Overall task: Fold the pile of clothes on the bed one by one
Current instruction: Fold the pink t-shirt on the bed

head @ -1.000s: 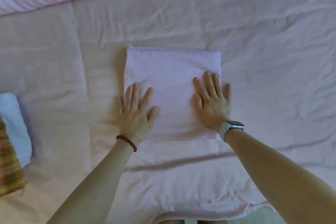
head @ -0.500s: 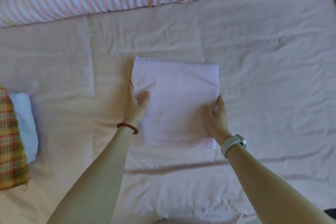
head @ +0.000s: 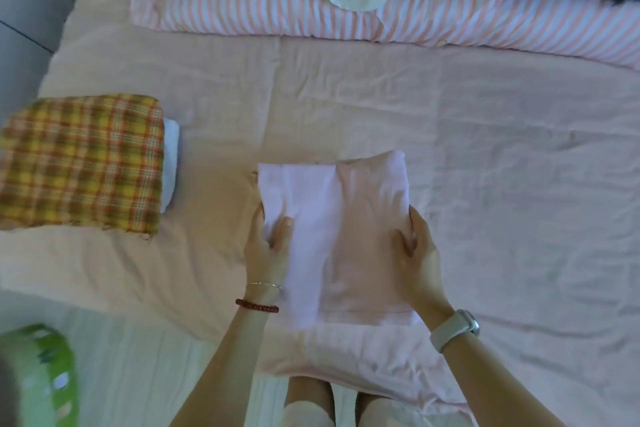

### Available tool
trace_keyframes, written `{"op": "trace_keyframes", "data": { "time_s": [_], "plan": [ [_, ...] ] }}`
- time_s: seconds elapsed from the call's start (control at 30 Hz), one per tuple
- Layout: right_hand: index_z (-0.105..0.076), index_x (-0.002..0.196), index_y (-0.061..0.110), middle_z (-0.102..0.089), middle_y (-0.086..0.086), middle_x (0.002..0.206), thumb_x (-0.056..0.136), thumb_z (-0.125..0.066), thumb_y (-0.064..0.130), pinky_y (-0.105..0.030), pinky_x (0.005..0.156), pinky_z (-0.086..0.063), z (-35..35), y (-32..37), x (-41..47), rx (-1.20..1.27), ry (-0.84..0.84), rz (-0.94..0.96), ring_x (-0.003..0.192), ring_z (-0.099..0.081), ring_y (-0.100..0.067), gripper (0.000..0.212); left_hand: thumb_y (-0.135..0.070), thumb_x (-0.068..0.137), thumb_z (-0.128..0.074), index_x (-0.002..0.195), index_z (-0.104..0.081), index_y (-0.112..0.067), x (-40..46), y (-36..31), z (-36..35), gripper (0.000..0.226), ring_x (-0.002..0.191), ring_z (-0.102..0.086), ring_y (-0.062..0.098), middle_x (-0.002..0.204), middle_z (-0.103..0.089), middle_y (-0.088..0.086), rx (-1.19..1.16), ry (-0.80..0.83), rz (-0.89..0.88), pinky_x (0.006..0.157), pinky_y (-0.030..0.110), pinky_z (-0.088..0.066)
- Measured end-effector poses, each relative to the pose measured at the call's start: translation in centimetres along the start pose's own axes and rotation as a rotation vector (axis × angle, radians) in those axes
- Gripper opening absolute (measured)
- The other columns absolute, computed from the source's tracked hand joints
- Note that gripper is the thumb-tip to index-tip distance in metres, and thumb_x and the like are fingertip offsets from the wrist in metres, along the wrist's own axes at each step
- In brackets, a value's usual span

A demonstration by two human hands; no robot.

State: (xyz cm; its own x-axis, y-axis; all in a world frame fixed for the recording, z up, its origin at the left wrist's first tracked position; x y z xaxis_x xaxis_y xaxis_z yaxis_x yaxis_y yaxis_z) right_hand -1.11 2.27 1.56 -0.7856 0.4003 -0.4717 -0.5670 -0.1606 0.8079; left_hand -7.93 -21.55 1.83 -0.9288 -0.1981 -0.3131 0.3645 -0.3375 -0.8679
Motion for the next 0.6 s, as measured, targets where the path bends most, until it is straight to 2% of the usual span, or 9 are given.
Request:
{"op": "trace_keyframes", "data": {
  "time_s": [0.1,0.17,0.2,0.27,0.3,0.37,0.47,0.53,0.6],
  "plan": [
    [-0.039,0.139,0.015,-0.053,0.012,0.110,0.093,-0.049,0.006,0.007,0.071,-0.031,-2.7,2.9,-3.1,0.010,0.091,0.032,0.090,-0.049,0.003,0.048,-0.023,0.086,-0.062,0.128,-0.053,-0.016,-1.6,-1.1,5.6,0.043,0.099,-0.054,-0.017,0.120,-0.059,-0.019,-0.027,-0.062,0.000,0.086,0.006,-0.040],
    [-0.040,0.138,0.013,-0.052,0.016,0.113,0.092,-0.049,0.003,0.008,0.074,-0.030,-4.8,5.0,-4.7,0.033,0.118,0.074,0.094,-0.046,0.010,0.048,-0.018,0.089,-0.062,0.127,-0.051,-0.025,-1.7,-1.9,9.4,0.041,0.097,-0.051,-0.023,0.115,-0.054,-0.031,-0.026,-0.096,-0.005,0.093,0.011,-0.040],
    [-0.041,0.137,0.012,-0.052,0.017,0.112,0.092,-0.049,0.002,0.007,0.075,-0.031,-6.0,6.2,-5.3,0.041,0.120,0.102,0.094,-0.046,0.013,0.047,-0.022,0.088,-0.063,0.129,-0.048,-0.028,-1.5,-2.4,11.3,0.044,0.102,-0.051,-0.021,0.118,-0.054,-0.030,-0.027,-0.109,-0.017,0.097,0.014,-0.040],
    [-0.042,0.136,0.013,-0.053,0.020,0.111,0.091,-0.050,0.001,0.006,0.077,-0.032,-8.8,8.5,-6.2,0.075,0.117,0.139,0.092,-0.048,0.018,0.047,-0.030,0.086,-0.063,0.136,-0.044,-0.020,-0.6,-3.4,15.3,0.055,0.109,-0.051,-0.014,0.130,-0.054,-0.013,-0.028,-0.140,-0.038,0.100,0.019,-0.041],
    [-0.042,0.136,0.013,-0.052,0.023,0.111,0.091,-0.049,0.001,0.005,0.078,-0.033,-10.5,9.8,-6.5,0.094,0.116,0.157,0.091,-0.048,0.023,0.047,-0.025,0.088,-0.062,0.136,-0.044,-0.015,0.2,-3.8,17.4,0.053,0.106,-0.052,-0.015,0.130,-0.055,-0.007,-0.042,-0.156,-0.049,0.097,0.018,-0.043],
    [-0.042,0.135,0.013,-0.050,0.028,0.109,0.091,-0.049,0.006,0.004,0.078,-0.034,-14.3,12.7,-6.9,0.120,0.104,0.197,0.091,-0.048,0.024,0.045,-0.011,0.091,-0.056,0.131,-0.048,-0.012,2.6,-4.6,21.8,0.041,0.096,-0.054,-0.020,0.123,-0.057,-0.007,-0.066,-0.167,-0.096,0.083,0.009,-0.045],
    [-0.044,0.130,0.018,-0.052,0.027,0.103,0.091,-0.048,0.004,0.002,0.072,-0.037,-20.9,17.3,-7.0,0.152,0.095,0.219,0.085,-0.051,0.018,0.042,-0.012,0.092,-0.055,0.120,-0.053,-0.020,7.8,-5.8,28.4,0.029,0.087,-0.052,-0.023,0.108,-0.058,-0.016,-0.002,-0.177,-0.167,0.073,0.003,-0.040],
    [-0.044,0.122,0.024,-0.056,0.023,0.099,0.091,-0.047,0.001,-0.002,0.072,-0.040,-25.7,19.9,-6.8,0.186,0.101,0.228,0.083,-0.054,0.016,0.039,-0.015,0.092,-0.054,0.120,-0.052,-0.026,11.8,-5.9,32.8,0.030,0.097,-0.051,-0.020,0.111,-0.058,-0.016,0.069,-0.190,-0.205,0.082,0.007,-0.041],
    [-0.047,0.125,0.020,-0.061,0.014,0.098,0.091,-0.047,0.004,-0.015,0.075,-0.045,-30.4,21.6,-6.1,0.197,0.109,0.218,0.083,-0.057,0.004,0.038,-0.019,0.092,-0.053,0.132,-0.050,-0.019,15.8,-5.1,36.3,0.040,0.122,-0.048,0.003,0.131,-0.055,-0.004,0.113,-0.185,-0.218,0.104,0.026,-0.038]
  ]
}}
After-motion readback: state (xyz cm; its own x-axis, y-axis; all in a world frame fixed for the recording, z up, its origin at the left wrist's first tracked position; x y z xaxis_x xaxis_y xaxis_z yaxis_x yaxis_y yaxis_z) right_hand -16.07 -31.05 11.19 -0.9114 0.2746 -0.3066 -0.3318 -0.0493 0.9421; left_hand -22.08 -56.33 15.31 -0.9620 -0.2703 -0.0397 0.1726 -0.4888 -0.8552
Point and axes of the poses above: each hand's wrist, its own x-axis towards the middle knuckle, its own z-axis out of the back of the hand, y = z × x, the point moved 7 cm from there along x, towards the middle knuckle
